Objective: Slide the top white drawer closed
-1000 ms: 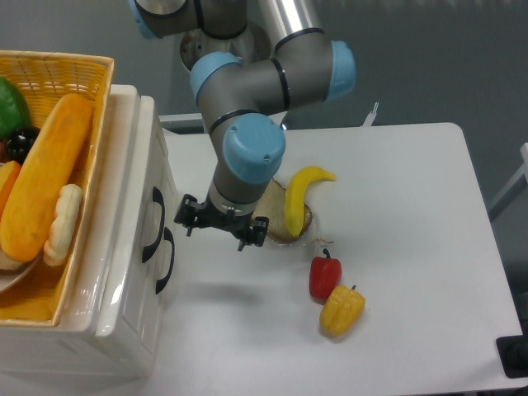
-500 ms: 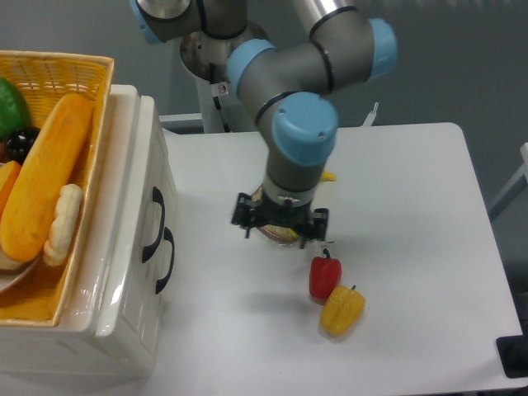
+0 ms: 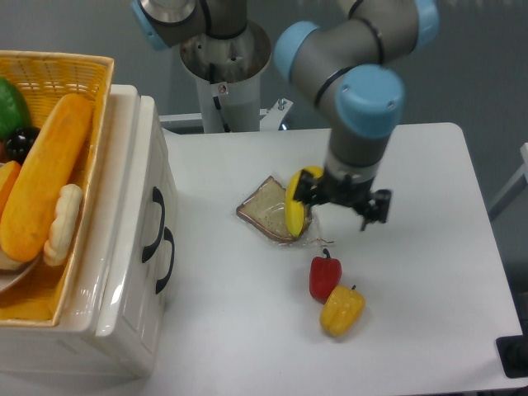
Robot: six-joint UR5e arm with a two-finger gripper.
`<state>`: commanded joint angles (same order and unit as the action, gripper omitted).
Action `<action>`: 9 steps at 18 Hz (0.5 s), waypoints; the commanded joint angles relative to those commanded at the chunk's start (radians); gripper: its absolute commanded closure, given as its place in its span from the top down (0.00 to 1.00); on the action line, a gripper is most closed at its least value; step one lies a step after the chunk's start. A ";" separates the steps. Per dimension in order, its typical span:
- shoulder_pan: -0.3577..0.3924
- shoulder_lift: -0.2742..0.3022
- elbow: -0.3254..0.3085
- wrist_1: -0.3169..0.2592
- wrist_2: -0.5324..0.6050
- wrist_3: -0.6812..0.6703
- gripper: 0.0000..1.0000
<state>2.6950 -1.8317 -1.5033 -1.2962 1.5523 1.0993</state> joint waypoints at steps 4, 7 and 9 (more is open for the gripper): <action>0.043 0.040 -0.014 -0.003 0.032 0.114 1.00; 0.075 0.072 -0.034 -0.035 0.058 0.166 1.00; 0.103 0.095 -0.054 -0.048 0.058 0.226 1.00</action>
<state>2.7979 -1.7366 -1.5569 -1.3437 1.6107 1.3251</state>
